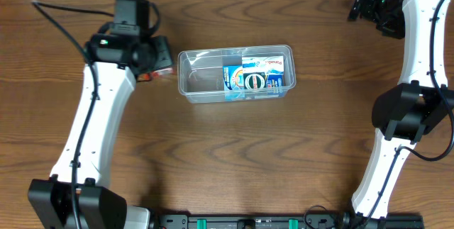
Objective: Pack container
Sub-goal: 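Carry the red box right over the container with the left gripper, then lower the red box into the container's left end and release, then lift the left gripper and move it to the white-capped bottle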
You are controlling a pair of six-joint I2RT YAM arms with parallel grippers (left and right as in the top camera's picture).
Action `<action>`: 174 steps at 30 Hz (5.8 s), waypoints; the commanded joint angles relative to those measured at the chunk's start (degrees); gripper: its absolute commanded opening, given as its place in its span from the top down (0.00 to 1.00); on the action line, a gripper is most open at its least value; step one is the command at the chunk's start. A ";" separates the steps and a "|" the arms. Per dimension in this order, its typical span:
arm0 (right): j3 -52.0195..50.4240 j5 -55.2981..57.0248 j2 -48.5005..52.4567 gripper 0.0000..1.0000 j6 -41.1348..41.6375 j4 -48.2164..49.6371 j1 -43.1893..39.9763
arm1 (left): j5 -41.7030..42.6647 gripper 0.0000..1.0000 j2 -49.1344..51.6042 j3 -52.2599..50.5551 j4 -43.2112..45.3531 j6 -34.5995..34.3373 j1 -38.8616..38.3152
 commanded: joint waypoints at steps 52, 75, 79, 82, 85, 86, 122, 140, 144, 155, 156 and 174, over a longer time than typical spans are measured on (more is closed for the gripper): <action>0.98 -0.39 -0.28 0.01 -0.52 -0.02 0.04 | -6.69 0.42 13.88 0.37 4.20 0.55 -12.87; 0.98 -0.37 -0.28 0.01 -0.50 -0.02 0.07 | 4.70 0.49 13.88 0.39 5.70 -4.44 -13.38; 0.98 -0.37 -0.28 0.01 -0.52 -0.02 0.13 | 5.09 0.49 13.88 0.39 6.82 -5.27 -14.56; 0.98 -0.37 -0.28 0.01 -0.52 -0.02 0.13 | 4.44 0.49 14.08 0.39 6.64 -5.27 -15.30; 0.98 -0.37 -0.28 0.01 -0.52 -0.02 0.13 | 2.78 0.49 14.58 0.39 5.31 -5.25 -15.56; 0.98 -0.37 -0.28 0.01 -0.52 -0.02 0.13 | 1.97 0.49 14.82 0.39 4.70 -5.25 -15.56; 0.98 -0.37 -0.28 0.01 -0.52 -0.02 0.13 | -2.01 0.48 19.76 0.37 3.78 -5.05 -15.61; 0.98 -0.37 -0.28 0.01 -0.52 0.00 0.13 | -2.01 0.48 19.85 0.37 6.84 -5.03 -15.61; 0.98 -0.37 -0.28 0.01 -0.52 0.00 0.13 | -2.03 0.48 19.85 0.37 6.82 -5.03 -15.61; 0.98 -0.37 -0.28 0.01 -0.52 0.00 0.13 | -2.05 0.48 20.79 0.00 6.82 -5.03 -15.61; 0.98 -0.37 -0.28 0.01 -0.52 -0.02 0.13 | -2.03 0.48 21.09 0.00 6.82 -5.03 -15.61; 0.98 -0.37 -0.28 0.01 -0.50 -0.02 0.13 | 1.27 0.21 21.92 0.00 6.64 -5.03 -15.61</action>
